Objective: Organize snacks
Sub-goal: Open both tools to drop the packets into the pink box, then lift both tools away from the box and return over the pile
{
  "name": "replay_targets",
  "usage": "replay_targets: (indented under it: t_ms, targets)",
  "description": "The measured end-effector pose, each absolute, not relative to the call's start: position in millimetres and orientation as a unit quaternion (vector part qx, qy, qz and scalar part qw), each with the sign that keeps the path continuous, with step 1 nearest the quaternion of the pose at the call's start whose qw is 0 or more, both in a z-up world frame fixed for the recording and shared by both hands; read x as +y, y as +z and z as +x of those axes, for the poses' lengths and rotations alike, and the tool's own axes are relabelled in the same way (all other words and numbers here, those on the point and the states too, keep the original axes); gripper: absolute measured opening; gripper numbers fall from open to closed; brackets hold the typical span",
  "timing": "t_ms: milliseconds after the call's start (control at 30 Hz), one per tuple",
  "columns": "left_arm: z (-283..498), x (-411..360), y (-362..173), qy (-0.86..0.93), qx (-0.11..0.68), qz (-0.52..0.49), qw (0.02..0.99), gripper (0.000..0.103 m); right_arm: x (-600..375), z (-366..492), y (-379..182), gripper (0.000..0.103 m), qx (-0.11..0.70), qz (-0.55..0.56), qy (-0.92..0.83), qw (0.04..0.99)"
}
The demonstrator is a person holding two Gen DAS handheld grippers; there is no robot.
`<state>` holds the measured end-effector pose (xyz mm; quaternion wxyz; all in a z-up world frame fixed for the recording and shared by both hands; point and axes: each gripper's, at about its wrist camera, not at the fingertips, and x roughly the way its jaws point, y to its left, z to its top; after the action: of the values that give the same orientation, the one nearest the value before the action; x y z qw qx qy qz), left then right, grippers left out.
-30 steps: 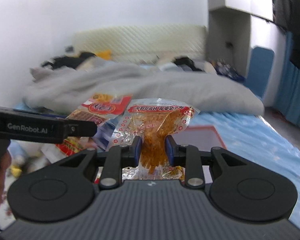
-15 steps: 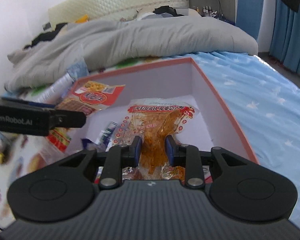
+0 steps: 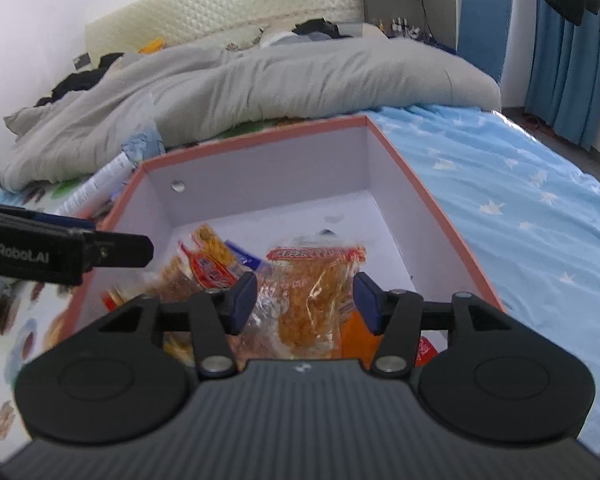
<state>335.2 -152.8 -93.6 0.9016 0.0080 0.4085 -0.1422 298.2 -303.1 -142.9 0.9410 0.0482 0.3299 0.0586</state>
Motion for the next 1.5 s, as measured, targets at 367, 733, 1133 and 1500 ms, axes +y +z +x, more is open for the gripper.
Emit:
replay_targets:
  t_ms: [367, 733, 1133, 1500]
  targets:
    - [299, -126, -14, -0.145, 0.33, -0.028, 0.932, 0.083, -286, 273, -72, 0.056, 0.239, 0.051, 0.089, 0.965]
    - [236, -92, 19, -0.123, 0.278, -0.017, 0.953, 0.085, -240, 239, -55, 0.056, 0.209, 0.047, 0.145, 0.966]
    - [171, -21, -4, -0.065, 0.278, -0.044, 0.957, 0.088, -206, 194, -68, 0.056, 0.212, 0.059, 0.169, 0.961]
    - [96, 28, -39, -0.021, 0.276, -0.053, 0.959, 0.088, -181, 152, -89, 0.056, 0.227, 0.07, 0.17, 0.956]
